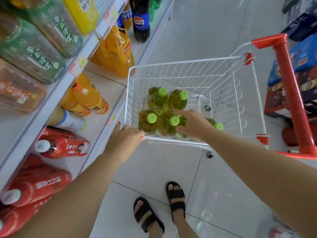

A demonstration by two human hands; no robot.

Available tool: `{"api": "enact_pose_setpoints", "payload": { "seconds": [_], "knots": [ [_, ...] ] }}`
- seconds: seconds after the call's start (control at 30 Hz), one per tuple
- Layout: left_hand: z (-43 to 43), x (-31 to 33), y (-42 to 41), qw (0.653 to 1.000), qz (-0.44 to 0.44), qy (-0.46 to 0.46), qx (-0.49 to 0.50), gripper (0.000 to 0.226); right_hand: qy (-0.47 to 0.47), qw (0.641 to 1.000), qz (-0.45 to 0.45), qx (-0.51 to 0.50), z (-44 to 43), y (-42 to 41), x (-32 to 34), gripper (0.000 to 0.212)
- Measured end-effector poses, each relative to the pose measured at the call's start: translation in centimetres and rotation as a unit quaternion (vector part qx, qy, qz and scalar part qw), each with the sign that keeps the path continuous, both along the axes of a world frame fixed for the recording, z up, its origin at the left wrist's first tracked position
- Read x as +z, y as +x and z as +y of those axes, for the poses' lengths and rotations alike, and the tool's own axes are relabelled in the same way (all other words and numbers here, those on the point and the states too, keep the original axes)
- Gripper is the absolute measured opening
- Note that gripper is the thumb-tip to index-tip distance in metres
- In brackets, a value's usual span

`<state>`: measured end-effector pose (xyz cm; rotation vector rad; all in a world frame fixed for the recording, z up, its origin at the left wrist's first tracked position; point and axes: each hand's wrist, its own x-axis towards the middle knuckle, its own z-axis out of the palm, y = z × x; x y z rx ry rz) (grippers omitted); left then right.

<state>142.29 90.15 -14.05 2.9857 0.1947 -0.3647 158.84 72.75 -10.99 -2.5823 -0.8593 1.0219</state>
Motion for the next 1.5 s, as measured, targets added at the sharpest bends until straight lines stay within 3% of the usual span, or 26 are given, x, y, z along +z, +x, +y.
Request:
{"api": "enact_pose_setpoints", "payload": {
  "seconds": [0.23,0.33,0.4,0.53,0.63,0.7,0.83,0.97,1.13,1.23,1.37,1.5],
  "knots": [
    [0.8,-1.9,-0.1,0.997,-0.048,-0.041,0.044,0.016,0.045,0.998,-0.041,-0.032,2.9,-0.2,-3.6,0.028],
    [1.0,-1.2,0.5,0.991,0.011,-0.116,0.071,0.016,0.111,0.991,-0.049,-0.060,2.2,-0.4,-1.5,0.026],
    [1.1,0.3,0.6,0.983,0.042,-0.146,0.099,0.024,0.149,0.985,-0.060,-0.059,1.6,-0.5,1.5,0.025],
    [0.4,5.9,0.2,0.967,-0.074,-0.196,0.142,0.058,0.229,0.971,-0.067,0.018,1.6,0.1,10.9,0.025],
    [-0.2,11.5,-0.8,0.920,-0.163,-0.323,0.152,0.081,0.267,0.959,-0.040,0.089,2.6,-0.3,19.1,0.030],
    [0.2,15.3,-1.9,0.892,-0.171,-0.386,0.160,0.092,0.278,0.950,-0.016,0.138,4.0,-1.3,23.9,0.031],
    [1.8,21.6,-5.0,0.867,-0.170,-0.433,0.177,0.100,0.297,0.923,0.067,0.235,7.2,-4.5,30.8,0.032],
    [2.5,25.9,-10.3,0.838,-0.204,-0.444,0.242,0.090,0.335,0.887,0.163,0.271,9.5,-9.0,34.1,0.030],
    [1.3,24.8,-16.7,0.774,-0.281,-0.430,0.369,0.072,0.337,0.861,0.245,0.291,13.1,-14.3,32.9,0.041],
    [1.1,22.6,-19.7,0.696,-0.357,-0.416,0.464,0.076,0.313,0.876,0.277,0.241,16.0,-15.4,29.4,0.050],
    [3.5,19.0,-22.1,0.635,-0.424,-0.361,0.535,0.080,0.248,0.933,0.134,0.225,20.5,-16.0,21.2,0.041],
    [7.3,15.0,-22.5,0.611,-0.464,-0.311,0.560,0.081,0.184,0.913,0.003,0.365,25.4,-18.7,12.5,0.046]
  ]
}}
